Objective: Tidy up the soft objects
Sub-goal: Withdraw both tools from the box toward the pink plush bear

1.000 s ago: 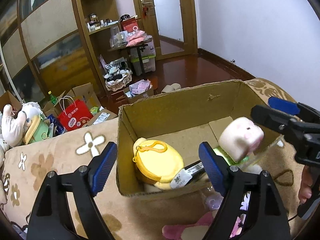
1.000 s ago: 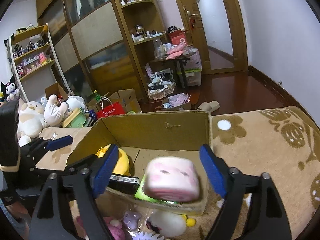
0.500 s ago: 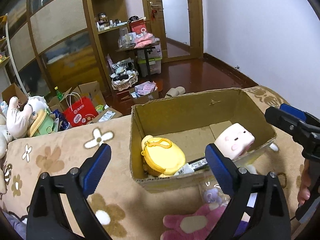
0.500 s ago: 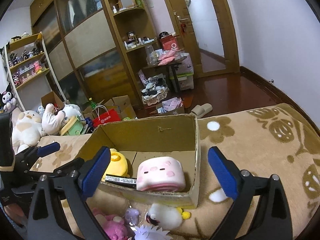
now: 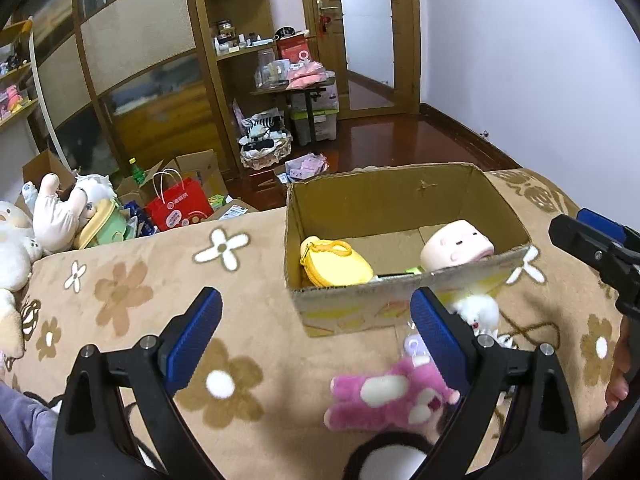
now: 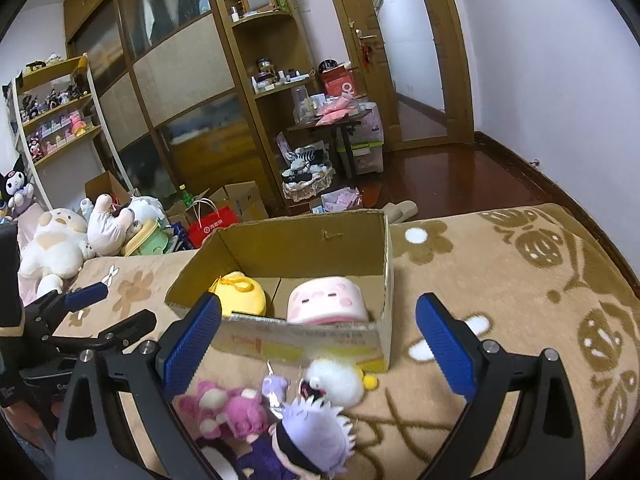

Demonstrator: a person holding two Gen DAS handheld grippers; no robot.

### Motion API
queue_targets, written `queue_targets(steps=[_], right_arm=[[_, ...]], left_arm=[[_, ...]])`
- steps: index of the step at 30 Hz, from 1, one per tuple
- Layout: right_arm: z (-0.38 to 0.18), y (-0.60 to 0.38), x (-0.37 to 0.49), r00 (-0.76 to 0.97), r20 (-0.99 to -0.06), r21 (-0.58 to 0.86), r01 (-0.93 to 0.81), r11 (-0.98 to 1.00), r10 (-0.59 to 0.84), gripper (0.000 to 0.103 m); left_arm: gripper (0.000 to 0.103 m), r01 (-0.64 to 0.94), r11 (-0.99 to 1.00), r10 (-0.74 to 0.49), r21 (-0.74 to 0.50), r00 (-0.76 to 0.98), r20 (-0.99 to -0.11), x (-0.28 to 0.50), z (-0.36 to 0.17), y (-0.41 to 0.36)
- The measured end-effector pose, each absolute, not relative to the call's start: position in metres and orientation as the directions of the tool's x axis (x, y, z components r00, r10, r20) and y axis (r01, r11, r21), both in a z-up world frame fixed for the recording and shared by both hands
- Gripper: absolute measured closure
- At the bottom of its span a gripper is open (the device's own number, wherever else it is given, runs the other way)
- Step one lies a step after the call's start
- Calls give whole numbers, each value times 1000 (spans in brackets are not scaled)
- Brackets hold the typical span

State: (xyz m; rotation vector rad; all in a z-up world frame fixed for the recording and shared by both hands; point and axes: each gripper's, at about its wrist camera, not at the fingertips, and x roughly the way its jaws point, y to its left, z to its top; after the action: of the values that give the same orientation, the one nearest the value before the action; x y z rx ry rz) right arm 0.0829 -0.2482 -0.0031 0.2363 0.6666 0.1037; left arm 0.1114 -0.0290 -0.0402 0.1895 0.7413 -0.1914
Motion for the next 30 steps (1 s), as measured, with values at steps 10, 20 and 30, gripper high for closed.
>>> queue_targets(steps=[10,20,30], right_arm=[[4,-237,53,761,-625,231,-35,972,176,1],[1,-224,33,743,-646,213,-46,976,176,1],[-13,-220,34,715,-678,218,-26,975,171,1]], left_arm=[[9,239,966,-103,98,705,-702,80,-33,-25],[9,256,958,-89,128,693,-715,55,-35,-30],[9,264,960,-101,97,646,-757,66,-54,-33]])
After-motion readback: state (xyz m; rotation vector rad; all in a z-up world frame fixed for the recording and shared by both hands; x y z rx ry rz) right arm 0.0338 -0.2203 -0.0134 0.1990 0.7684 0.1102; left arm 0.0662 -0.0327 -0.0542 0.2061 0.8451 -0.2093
